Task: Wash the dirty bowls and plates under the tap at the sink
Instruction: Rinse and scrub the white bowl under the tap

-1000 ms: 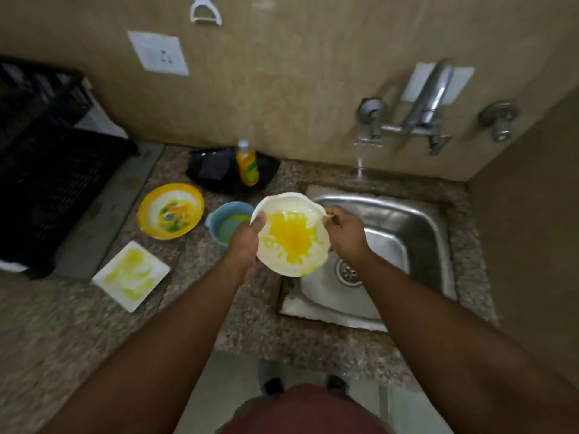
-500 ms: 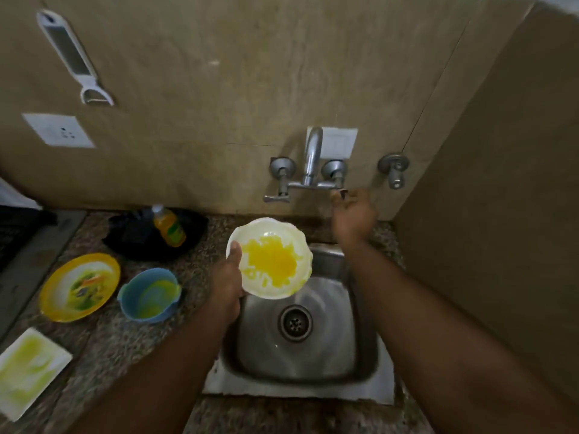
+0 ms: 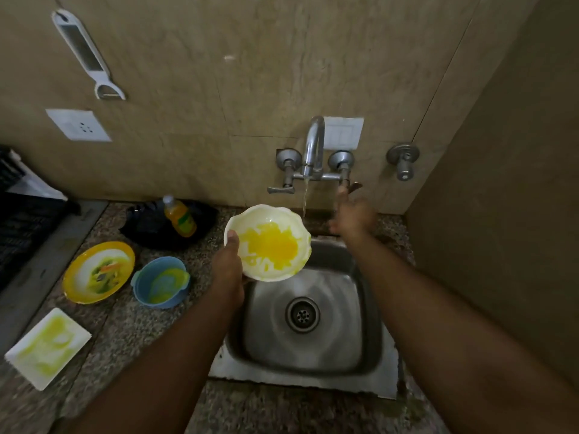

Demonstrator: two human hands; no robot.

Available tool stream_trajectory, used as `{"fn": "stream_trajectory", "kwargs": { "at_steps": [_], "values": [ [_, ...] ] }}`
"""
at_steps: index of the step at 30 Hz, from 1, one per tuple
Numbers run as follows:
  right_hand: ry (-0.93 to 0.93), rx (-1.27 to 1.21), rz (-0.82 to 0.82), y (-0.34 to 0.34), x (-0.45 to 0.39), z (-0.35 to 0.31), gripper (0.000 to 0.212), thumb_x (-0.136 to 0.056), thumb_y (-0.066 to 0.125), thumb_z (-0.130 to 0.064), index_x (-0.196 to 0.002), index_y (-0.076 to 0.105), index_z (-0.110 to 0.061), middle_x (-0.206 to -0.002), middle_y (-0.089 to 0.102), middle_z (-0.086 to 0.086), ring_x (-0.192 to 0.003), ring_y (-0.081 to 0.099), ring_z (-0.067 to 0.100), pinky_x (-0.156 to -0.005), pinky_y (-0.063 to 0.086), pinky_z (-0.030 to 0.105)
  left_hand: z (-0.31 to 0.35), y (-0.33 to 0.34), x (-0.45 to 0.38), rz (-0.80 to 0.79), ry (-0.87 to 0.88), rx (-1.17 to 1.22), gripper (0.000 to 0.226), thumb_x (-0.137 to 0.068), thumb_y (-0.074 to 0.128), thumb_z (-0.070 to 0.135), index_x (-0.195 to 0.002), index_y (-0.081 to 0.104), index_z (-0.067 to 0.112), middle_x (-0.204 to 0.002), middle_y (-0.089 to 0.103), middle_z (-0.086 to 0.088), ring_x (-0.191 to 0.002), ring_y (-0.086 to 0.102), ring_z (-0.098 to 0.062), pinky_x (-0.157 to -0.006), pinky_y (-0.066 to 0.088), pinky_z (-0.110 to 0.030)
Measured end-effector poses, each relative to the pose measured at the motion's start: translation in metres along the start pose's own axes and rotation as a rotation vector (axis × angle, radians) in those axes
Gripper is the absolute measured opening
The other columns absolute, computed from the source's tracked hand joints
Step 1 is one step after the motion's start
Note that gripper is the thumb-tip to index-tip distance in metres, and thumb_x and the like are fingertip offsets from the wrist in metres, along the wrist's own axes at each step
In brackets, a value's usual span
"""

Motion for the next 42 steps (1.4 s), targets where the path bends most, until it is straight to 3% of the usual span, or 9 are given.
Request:
{"fn": "stream_trajectory", "kwargs": {
  "at_steps": [3,6,11,16,21,26,32,38,42],
  "values": [
    [0.153,-0.082,-0.443,0.048,0.060,0.014,0.028,-0.102,0.056,-0.032,-0.107,0.070,-0.009,-0.098,0.076,0.017,-0.081,0.077,0.037,-0.071,0.064,0.055,0.001,-0.007,-0.004,0.011,-0.017,0.024,0.040,-0.101,0.053,0.055,-0.119,0.059,0.020,-0.099,0.069,-0.002,-0.087,0.068,-0.025,-0.066,0.058,-0.040],
    [0.190,-0.166,-0.648,0.074,0.090,0.021,0.029,-0.105,0.054,-0.022,-0.133,0.063,-0.026,-0.098,0.076,0.014,-0.087,0.076,0.038,-0.064,0.064,0.048,-0.001,-0.012,-0.011,-0.019,-0.039,0.044,0.045,-0.102,0.051,0.056,-0.125,0.061,0.018,-0.105,0.073,-0.004,-0.093,0.071,-0.028,-0.064,0.059,-0.039],
    [0.233,-0.263,-0.434,0.081,0.078,0.020,0.033,-0.099,0.064,-0.045,-0.114,0.072,-0.016,-0.088,0.076,0.009,-0.070,0.073,0.026,-0.056,0.061,0.039,-0.003,-0.007,-0.009,-0.020,-0.085,0.156,0.049,-0.103,0.050,0.054,-0.135,0.057,0.018,-0.125,0.071,-0.009,-0.105,0.070,-0.033,-0.089,0.058,-0.053],
    [0.227,-0.364,-0.601,0.096,0.086,0.013,0.027,-0.107,0.047,-0.028,-0.128,0.064,-0.024,-0.116,0.073,0.011,-0.095,0.072,0.032,-0.066,0.063,0.045,0.005,0.006,-0.008,0.032,-0.075,0.201,0.039,-0.106,0.048,0.050,-0.127,0.058,0.019,-0.116,0.070,-0.010,-0.097,0.070,-0.032,-0.090,0.059,-0.053],
    [0.251,-0.378,-0.512,0.083,0.077,0.015,0.036,-0.107,0.046,-0.043,-0.111,0.071,-0.017,-0.106,0.076,0.015,-0.089,0.074,0.035,-0.067,0.062,0.049,0.003,0.011,-0.006,0.022,-0.066,0.204,0.036,-0.106,0.047,0.049,-0.125,0.058,0.020,-0.118,0.071,-0.011,-0.103,0.070,-0.035,-0.093,0.057,-0.057],
    [0.187,-0.437,-0.649,0.090,0.089,0.008,0.028,-0.110,0.041,-0.020,-0.128,0.063,-0.016,-0.118,0.073,0.014,-0.105,0.071,0.036,-0.083,0.060,0.060,0.005,0.005,-0.007,0.084,-0.070,0.252,0.038,-0.107,0.047,0.045,-0.132,0.057,0.018,-0.116,0.068,-0.010,-0.095,0.068,-0.031,-0.081,0.058,-0.048],
    [0.228,-0.444,-0.344,0.080,0.075,0.005,0.031,-0.105,0.053,-0.039,-0.104,0.075,-0.017,-0.097,0.078,0.011,-0.081,0.075,0.032,-0.062,0.064,0.050,0.003,0.020,-0.002,0.091,-0.069,0.296,0.033,-0.107,0.047,0.045,-0.126,0.057,0.020,-0.115,0.068,-0.010,-0.086,0.068,-0.028,-0.070,0.059,-0.041],
    [0.161,-0.492,-0.611,0.091,0.083,0.012,0.032,-0.110,0.039,-0.021,-0.130,0.064,-0.015,-0.114,0.074,0.013,-0.099,0.072,0.034,-0.080,0.062,0.054,0.003,0.011,-0.009,0.190,-0.009,0.299,0.034,-0.106,0.049,0.044,-0.127,0.059,0.018,-0.119,0.070,-0.010,-0.101,0.070,-0.034,-0.087,0.061,-0.052],
    [0.166,-0.474,-0.490,0.089,0.076,0.016,0.031,-0.108,0.049,-0.029,-0.120,0.068,-0.007,-0.109,0.075,0.017,-0.084,0.074,0.031,-0.063,0.064,0.045,-0.005,0.015,-0.002,0.201,-0.013,0.343,0.039,-0.105,0.050,0.047,-0.129,0.061,0.018,-0.118,0.072,-0.011,-0.101,0.072,-0.035,-0.084,0.062,-0.055]
  ]
}}
Point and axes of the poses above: each hand's wrist, its own x-axis away from the middle knuckle, its own y-axis out of the palm, z = x × y, the point moved 9 cm from there along -x, towards the middle knuckle
